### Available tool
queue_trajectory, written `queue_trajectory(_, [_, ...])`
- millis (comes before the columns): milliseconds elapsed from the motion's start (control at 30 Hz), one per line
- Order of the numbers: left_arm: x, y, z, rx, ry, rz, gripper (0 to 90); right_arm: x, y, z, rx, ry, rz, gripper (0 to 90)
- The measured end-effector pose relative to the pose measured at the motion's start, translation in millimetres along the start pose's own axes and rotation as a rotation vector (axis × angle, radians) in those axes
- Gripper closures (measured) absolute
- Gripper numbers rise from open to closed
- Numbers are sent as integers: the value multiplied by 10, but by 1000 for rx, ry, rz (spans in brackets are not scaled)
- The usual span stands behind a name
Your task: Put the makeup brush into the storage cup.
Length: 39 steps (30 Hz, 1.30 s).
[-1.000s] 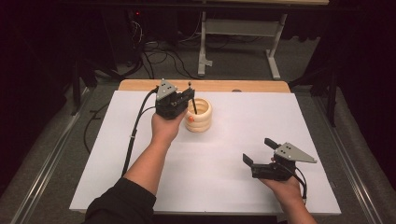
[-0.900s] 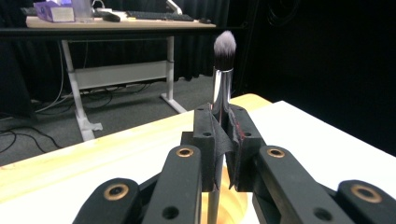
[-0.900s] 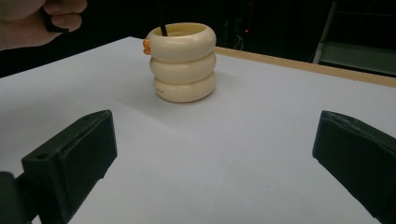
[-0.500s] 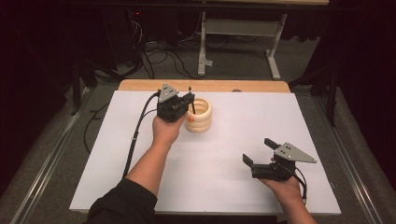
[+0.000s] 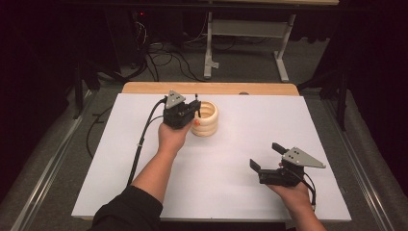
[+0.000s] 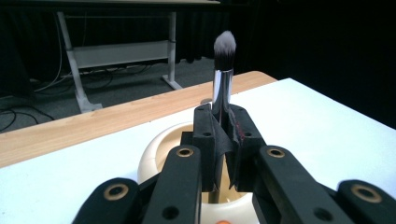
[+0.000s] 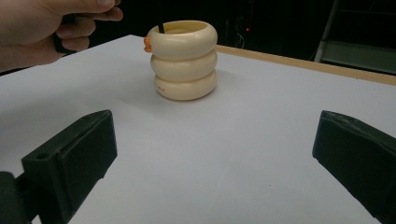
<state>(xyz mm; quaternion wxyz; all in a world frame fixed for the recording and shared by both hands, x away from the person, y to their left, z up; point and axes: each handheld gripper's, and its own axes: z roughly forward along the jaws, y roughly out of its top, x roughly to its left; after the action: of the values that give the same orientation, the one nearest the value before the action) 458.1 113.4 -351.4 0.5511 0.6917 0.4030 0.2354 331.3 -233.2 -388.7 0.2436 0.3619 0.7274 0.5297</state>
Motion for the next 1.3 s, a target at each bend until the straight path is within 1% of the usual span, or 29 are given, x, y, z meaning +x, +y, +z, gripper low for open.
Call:
queue_trajectory(233, [5,-51,19,17,-1,1,831,2,-1,3,1,2,-2,13])
queue_trajectory(733, [-14,-67,46,31,0,3,829,8,-2,0,3,2,0,12])
queue_trajectory(867, [-17,-76,55,36,1,9,827,5,-3,3,2,4,-6,13])
queue_trajectory(1000, [-18,-71,47,33,-4,11,815,7,-3,3,1,6,-7,13])
queue_trajectory(1033, [-15,-68,42,30,-6,12,779,10,-2,1,2,4,-4,13])
queue_trajectory(1067, [-16,-66,38,26,-4,14,717,10,-2,1,2,3,-5,13])
queue_trajectory(1100, [-21,-60,33,24,14,19,637,10,-2,1,2,3,-5,13])
queue_trajectory(1133, [-18,-54,25,24,18,17,536,12,-3,1,4,3,-3,13])
queue_trajectory(1167, [-13,-49,19,23,15,10,474,12,-2,3,2,3,-6,13])
queue_trajectory(1200, [-9,-42,14,22,14,0,416,10,-2,4,0,4,-12,13])
queue_trajectory(1233, [-11,-35,6,19,24,-1,358,15,-1,3,1,3,-7,13])
queue_trajectory(1300, [-9,-28,-3,18,32,-2,284,16,0,4,1,3,-8,13])
